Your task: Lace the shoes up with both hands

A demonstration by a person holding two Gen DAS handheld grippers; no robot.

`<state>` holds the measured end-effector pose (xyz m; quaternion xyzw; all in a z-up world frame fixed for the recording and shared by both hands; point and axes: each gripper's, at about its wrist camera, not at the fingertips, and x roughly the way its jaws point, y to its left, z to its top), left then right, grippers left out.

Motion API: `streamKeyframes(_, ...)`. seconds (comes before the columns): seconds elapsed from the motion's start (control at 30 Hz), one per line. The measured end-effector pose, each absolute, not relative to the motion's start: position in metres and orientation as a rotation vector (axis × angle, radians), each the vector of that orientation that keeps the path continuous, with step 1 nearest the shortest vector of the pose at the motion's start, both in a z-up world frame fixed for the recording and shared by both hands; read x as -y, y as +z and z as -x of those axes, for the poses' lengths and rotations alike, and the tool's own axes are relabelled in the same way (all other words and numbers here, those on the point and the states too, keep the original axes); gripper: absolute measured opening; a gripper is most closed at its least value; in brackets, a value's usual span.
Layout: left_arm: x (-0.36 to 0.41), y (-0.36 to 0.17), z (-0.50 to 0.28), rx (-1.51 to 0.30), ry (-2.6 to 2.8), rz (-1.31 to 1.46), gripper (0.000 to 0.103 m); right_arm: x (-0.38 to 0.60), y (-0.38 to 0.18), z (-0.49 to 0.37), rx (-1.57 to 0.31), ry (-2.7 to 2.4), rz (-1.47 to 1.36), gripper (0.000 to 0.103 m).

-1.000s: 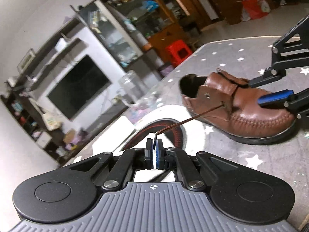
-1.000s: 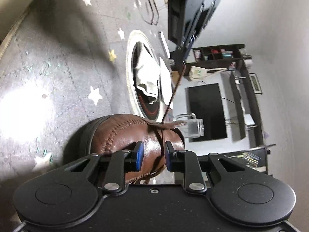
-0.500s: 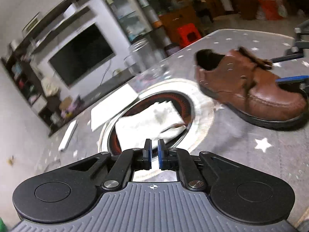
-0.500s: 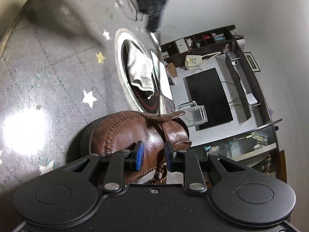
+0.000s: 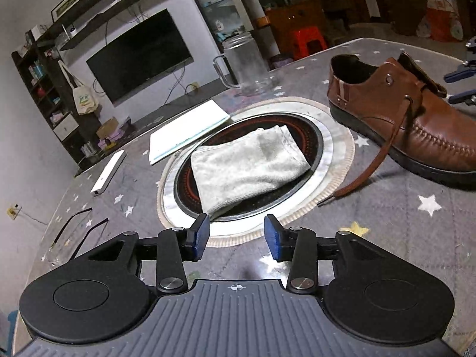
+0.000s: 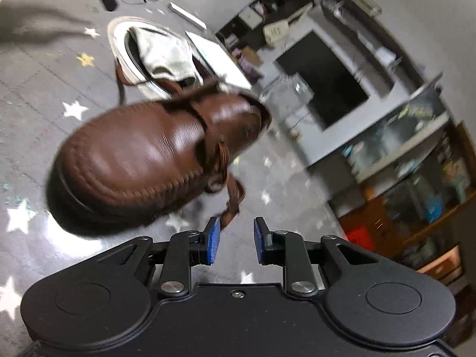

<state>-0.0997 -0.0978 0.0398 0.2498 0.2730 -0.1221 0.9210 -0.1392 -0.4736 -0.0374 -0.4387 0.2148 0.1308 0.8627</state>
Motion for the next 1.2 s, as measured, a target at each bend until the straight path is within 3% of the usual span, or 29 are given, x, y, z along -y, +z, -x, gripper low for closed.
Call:
streamKeyframes(0.4, 0.105, 0.034, 0.08, -0.583, -0.23, -0.537, 0.045, 0.506, -0.017, 0.086, -0.507, 0.301, 0.731, 0.026)
streamKeyframes(0.8, 0.119, 0.024, 0.063, -0.613, -0.254, -0.574, 0.048, 0.52, -0.012, 0.0, -0.683, 0.516, 0.411, 0.025)
streamKeyframes(0.97, 0.123, 0.024, 0.062, -0.607, -0.265, -0.577, 0.048, 0.525, -0.015, -0.008, -0.713, 0.537, 0.331, 0.003)
streamKeyframes(1.2, 0.126, 0.032, 0.071, -0.558, -0.287, -0.582, 0.049, 0.559, -0.009, 0.011, -0.713, 0.328, 0.335, 0.003)
